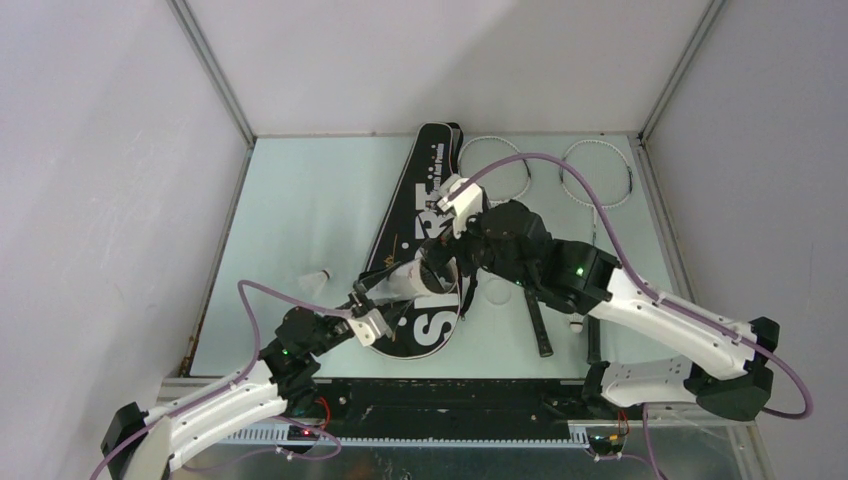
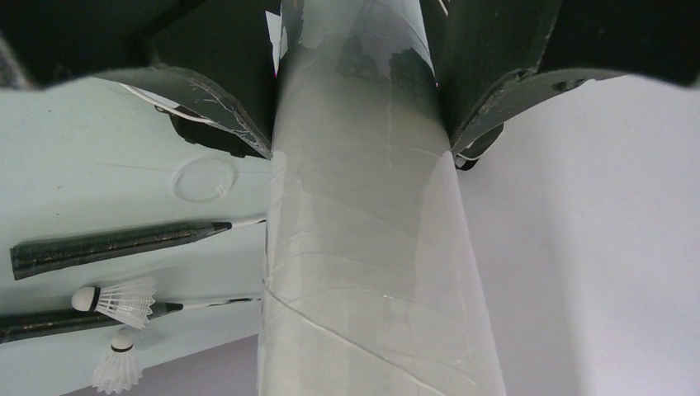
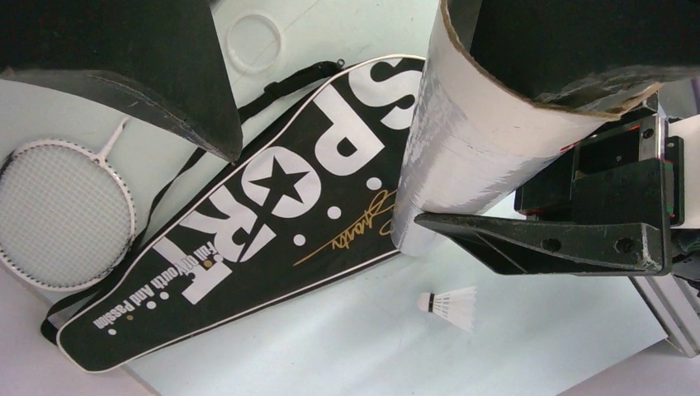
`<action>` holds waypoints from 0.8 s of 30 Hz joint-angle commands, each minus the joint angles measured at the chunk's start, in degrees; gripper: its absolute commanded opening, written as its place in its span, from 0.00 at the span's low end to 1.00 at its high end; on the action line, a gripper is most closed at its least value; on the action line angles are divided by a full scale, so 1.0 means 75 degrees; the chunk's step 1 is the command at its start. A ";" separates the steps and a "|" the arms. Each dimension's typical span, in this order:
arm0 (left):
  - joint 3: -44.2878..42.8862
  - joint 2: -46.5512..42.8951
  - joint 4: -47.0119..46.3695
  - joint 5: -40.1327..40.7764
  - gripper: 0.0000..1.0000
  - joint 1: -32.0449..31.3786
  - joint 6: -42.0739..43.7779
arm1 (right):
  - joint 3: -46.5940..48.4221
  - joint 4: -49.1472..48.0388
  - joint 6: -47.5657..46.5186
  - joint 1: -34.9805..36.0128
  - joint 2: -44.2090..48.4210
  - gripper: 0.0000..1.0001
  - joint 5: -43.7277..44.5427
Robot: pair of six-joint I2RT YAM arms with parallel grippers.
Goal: Pack up the badminton gear
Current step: Place the shuttlecock at the shuttle tube, then pick up the shuttlecock at the center of the board.
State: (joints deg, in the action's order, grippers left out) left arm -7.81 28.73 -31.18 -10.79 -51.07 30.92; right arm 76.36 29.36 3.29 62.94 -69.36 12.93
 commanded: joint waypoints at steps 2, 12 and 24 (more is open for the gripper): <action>0.0012 -0.0023 0.0254 0.0040 0.51 0.0013 -0.0226 | 0.0014 0.0286 -0.0003 -0.0234 -0.0511 0.98 -0.0095; 0.0010 0.0017 0.0213 0.0112 0.52 0.0011 -0.0279 | 0.0326 0.0188 -0.0708 -0.0262 0.0922 0.99 -0.1114; 0.0043 0.0058 0.0137 0.0104 0.52 0.0010 -0.0245 | -0.0527 -0.0171 -0.0641 -0.0846 0.2899 0.99 -0.2319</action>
State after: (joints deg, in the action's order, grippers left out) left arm -7.81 28.75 -31.44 -10.92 -51.31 30.41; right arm 74.65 29.80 -1.72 57.80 -49.91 -0.97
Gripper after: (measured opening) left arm 0.645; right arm 0.992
